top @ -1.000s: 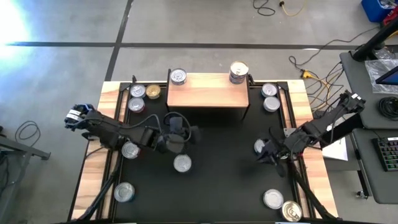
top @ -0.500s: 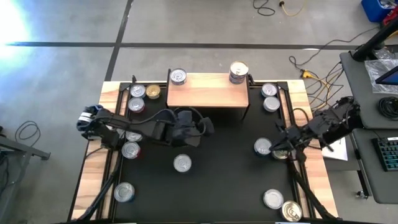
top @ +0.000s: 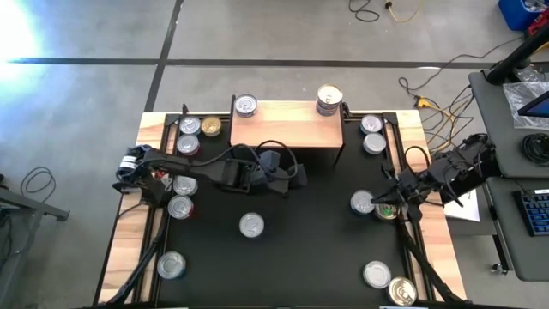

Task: Stack canned seafood by type on shelf
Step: Stack the blue tuna can on top of the blue tuna can

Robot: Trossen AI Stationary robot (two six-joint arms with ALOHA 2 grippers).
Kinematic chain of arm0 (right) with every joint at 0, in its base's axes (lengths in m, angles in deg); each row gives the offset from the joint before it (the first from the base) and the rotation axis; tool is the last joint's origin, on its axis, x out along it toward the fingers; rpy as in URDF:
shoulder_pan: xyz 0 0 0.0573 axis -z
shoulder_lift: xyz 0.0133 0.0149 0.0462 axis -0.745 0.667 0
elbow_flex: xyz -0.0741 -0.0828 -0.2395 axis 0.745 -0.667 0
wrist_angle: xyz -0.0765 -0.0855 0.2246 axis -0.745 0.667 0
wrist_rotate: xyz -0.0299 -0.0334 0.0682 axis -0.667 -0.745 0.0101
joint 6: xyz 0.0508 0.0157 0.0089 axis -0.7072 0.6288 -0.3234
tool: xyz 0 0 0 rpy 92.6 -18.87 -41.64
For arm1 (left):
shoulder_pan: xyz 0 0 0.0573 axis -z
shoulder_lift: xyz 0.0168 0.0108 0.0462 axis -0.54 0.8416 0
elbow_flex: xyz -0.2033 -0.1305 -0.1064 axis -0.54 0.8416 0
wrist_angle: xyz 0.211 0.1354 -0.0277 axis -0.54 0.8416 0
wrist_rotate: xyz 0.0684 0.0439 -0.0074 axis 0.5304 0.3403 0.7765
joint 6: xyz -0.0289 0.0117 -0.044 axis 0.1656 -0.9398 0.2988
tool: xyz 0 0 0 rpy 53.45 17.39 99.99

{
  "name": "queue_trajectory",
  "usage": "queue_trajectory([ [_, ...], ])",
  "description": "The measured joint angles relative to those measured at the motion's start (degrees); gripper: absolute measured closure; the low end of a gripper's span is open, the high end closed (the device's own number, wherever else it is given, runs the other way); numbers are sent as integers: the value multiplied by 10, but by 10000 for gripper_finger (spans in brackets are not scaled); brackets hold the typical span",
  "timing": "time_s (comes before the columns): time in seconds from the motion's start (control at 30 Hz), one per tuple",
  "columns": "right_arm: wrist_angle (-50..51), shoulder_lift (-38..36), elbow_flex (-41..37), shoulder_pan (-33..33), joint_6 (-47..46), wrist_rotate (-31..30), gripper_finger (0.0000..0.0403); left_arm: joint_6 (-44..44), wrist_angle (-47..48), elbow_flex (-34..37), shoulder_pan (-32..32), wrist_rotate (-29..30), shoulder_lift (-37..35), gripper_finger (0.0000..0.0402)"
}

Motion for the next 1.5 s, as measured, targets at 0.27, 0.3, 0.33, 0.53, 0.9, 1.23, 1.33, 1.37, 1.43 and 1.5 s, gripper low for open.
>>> queue_trajectory([
  [0.27, 1, 105, 0, 0, -102, -15, 394, 19, 78, 24, 69, 18, 0, 401],
  [0.3, 0, 126, 0, 0, -117, -15, 394, 25, 85, 32, 77, 24, 1, 401],
  [0.33, 0, 146, 0, 0, -133, -15, 394, 31, 89, 40, 85, 25, 1, 401],
  [0.53, -66, 248, 0, -24, -223, -15, 394, 31, 97, 99, 135, 19, 2, 401],
  [0.9, -136, 405, 35, -30, -399, -130, 394, 56, 307, 127, 259, -84, 2, 401],
  [1.23, -129, 529, 123, 7, -475, -135, 394, -136, 145, 223, 189, -187, -1, 401],
  [1.33, -129, 544, 155, 12, -471, -136, 394, -131, 146, 261, 154, -221, -4, 401],
  [1.37, -124, 548, 165, 14, -458, -135, 394, -132, 143, 269, 147, -223, -9, 401],
  [1.43, -99, 553, 185, 18, -432, -129, 394, -134, 122, 281, 136, -228, -20, 401],
  [1.5, -58, 556, 209, 27, -410, -123, 394, -136, 100, 287, 131, -231, -24, 401],
])
